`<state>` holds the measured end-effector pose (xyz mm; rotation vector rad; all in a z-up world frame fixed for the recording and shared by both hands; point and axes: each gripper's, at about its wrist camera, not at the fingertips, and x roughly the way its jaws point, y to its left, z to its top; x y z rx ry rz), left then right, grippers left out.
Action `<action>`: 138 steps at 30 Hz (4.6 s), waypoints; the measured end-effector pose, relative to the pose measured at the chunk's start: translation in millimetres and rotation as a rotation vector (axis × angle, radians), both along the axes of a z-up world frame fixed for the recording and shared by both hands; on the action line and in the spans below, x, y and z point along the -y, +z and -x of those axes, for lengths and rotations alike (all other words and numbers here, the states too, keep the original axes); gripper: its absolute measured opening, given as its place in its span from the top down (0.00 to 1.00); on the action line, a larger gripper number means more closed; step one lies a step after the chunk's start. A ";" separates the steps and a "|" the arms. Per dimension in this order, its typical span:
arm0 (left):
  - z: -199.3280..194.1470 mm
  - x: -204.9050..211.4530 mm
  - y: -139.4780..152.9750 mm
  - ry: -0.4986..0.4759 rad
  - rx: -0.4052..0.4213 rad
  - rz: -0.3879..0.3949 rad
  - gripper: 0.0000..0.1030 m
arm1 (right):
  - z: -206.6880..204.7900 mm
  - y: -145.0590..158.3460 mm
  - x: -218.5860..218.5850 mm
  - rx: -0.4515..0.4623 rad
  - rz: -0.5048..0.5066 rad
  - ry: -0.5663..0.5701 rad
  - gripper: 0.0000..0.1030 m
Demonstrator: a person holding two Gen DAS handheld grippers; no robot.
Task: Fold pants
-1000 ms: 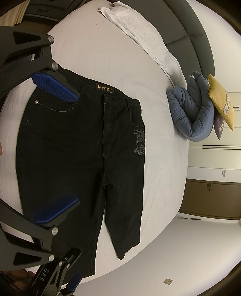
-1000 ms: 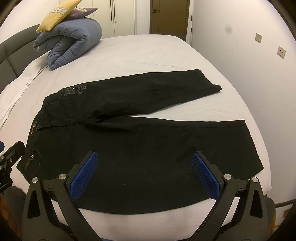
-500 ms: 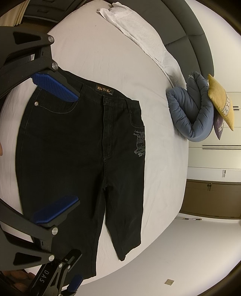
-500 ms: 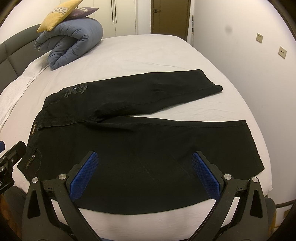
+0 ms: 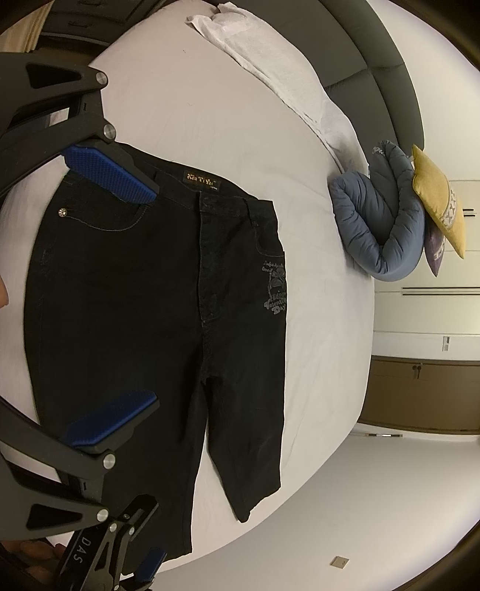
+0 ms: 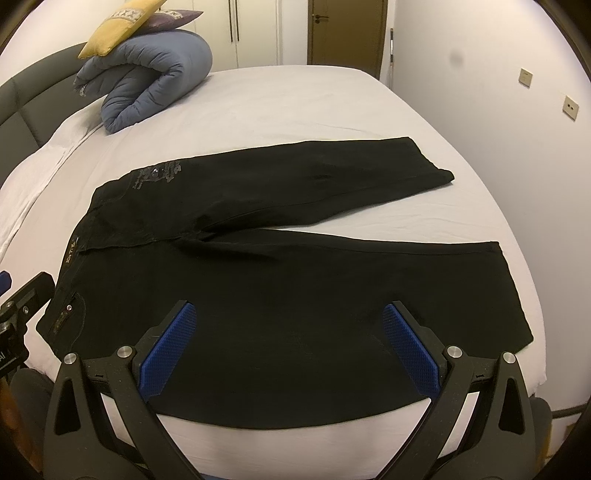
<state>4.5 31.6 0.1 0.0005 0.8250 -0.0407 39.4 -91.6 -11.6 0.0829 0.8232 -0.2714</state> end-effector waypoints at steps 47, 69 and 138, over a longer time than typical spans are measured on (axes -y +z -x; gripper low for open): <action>-411.6 -82.4 -156.3 -0.536 -0.467 -0.144 0.84 | -266.5 -19.6 32.5 -0.112 0.026 0.913 0.40; -289.7 -73.8 -93.0 -0.552 -0.051 -0.313 0.95 | -409.3 -32.3 -48.1 -0.199 0.211 1.062 0.55; 14.5 -107.0 -149.6 -0.749 -0.265 -0.409 0.93 | -68.2 -138.1 -187.5 -0.234 0.723 0.953 0.98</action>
